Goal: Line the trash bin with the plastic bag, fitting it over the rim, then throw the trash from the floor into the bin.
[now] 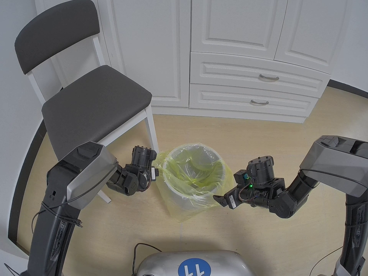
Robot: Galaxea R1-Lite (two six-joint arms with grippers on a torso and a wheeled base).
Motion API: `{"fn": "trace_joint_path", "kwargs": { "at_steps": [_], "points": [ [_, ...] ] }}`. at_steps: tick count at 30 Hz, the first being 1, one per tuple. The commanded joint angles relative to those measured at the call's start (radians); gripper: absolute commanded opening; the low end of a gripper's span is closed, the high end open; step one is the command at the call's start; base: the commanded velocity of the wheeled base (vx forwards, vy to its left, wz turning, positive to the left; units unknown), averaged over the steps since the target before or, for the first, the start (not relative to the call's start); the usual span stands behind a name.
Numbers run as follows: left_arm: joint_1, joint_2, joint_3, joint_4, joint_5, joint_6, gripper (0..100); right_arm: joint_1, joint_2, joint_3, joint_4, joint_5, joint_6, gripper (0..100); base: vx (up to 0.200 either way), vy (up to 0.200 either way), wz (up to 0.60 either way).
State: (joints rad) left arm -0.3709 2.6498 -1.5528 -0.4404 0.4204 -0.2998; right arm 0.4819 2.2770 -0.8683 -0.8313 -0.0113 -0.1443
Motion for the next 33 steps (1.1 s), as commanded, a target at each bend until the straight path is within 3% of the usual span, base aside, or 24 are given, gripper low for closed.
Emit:
{"fn": "trace_joint_path", "kwargs": {
  "at_steps": [1, 12, 20, 22, 23, 26, 33],
  "points": [
    [0.001, 0.022, -0.004, 0.006, 0.0, -0.001, 100, 0.001, 0.015, -0.005, -0.003, -0.001, 0.0, 100, 0.0, 0.0, 0.0],
    [0.001, 0.045, -0.072, 0.151, 0.0, -0.047, 100, 0.001, 0.027, -0.035, -0.003, -0.004, 0.04, 100, 0.0, 0.0, 0.0],
    [0.01, -0.004, -0.076, 0.154, -0.003, -0.081, 100, 0.046, 0.141, -0.146, -0.146, -0.015, 0.212, 100, 0.0, 0.0, 0.0],
    [0.012, -0.03, -0.049, 0.154, -0.006, -0.075, 100, 0.061, 0.173, -0.176, -0.177, -0.033, 0.245, 100, 0.0, 0.0, 0.0],
    [0.012, -0.074, 0.005, 0.147, -0.022, -0.068, 100, 0.08, 0.23, -0.252, -0.213, -0.105, 0.284, 100, 0.0, 0.0, 0.0],
    [0.01, -0.139, 0.071, 0.143, -0.072, -0.044, 100, 0.089, 0.297, -0.365, -0.229, -0.182, 0.315, 100, 0.0, 0.0, 0.0],
    [0.006, -0.231, 0.155, 0.137, -0.117, -0.016, 100, 0.109, 0.351, -0.428, -0.215, -0.2, 0.353, 100, 0.0, 0.0, 0.0]
  ]
}}
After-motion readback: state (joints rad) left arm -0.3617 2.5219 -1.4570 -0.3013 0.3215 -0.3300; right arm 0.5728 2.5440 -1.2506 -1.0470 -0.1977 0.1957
